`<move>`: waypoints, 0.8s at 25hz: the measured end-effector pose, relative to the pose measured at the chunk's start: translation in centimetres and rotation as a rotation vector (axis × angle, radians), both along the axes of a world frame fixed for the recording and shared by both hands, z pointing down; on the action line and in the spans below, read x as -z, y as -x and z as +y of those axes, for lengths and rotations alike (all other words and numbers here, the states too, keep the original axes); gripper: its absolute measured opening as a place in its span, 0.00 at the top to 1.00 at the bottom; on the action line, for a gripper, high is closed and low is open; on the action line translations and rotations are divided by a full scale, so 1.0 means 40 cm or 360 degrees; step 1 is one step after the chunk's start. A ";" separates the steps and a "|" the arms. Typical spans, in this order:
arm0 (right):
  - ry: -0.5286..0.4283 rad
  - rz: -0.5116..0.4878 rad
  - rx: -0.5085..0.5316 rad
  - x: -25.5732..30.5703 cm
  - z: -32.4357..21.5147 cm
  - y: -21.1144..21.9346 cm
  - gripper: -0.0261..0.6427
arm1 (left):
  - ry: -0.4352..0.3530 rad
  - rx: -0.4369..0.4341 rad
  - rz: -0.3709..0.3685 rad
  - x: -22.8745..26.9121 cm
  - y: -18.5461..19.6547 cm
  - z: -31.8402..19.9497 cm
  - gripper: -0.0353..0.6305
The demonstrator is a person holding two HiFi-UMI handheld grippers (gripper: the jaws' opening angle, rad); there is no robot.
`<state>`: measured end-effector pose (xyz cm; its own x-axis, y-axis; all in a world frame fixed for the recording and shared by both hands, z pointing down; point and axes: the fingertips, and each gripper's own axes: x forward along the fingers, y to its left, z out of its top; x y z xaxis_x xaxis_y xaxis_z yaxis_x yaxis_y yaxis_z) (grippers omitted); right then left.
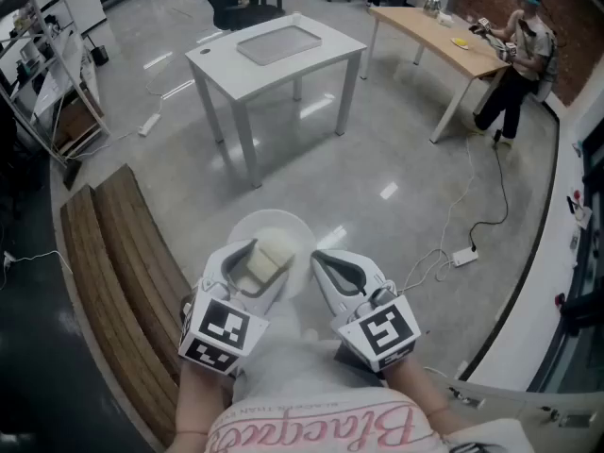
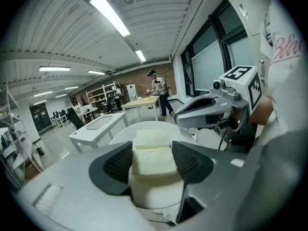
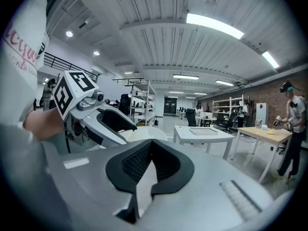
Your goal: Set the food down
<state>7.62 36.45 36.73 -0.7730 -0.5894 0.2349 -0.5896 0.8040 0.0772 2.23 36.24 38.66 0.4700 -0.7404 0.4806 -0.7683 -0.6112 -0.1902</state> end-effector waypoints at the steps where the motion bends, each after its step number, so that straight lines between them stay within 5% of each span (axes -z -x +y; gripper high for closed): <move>1: 0.0002 -0.0003 0.0004 0.001 0.000 0.003 0.96 | 0.0011 -0.0001 0.0003 -0.008 0.000 0.001 0.56; 11: 0.0020 -0.0009 0.0098 -0.012 0.000 0.047 0.96 | 0.0058 0.0023 0.0036 -0.041 0.024 -0.008 0.56; 20: 0.0075 -0.0046 -0.0005 -0.017 -0.082 0.045 0.96 | 0.0103 -0.0006 0.0035 -0.060 0.041 -0.089 0.56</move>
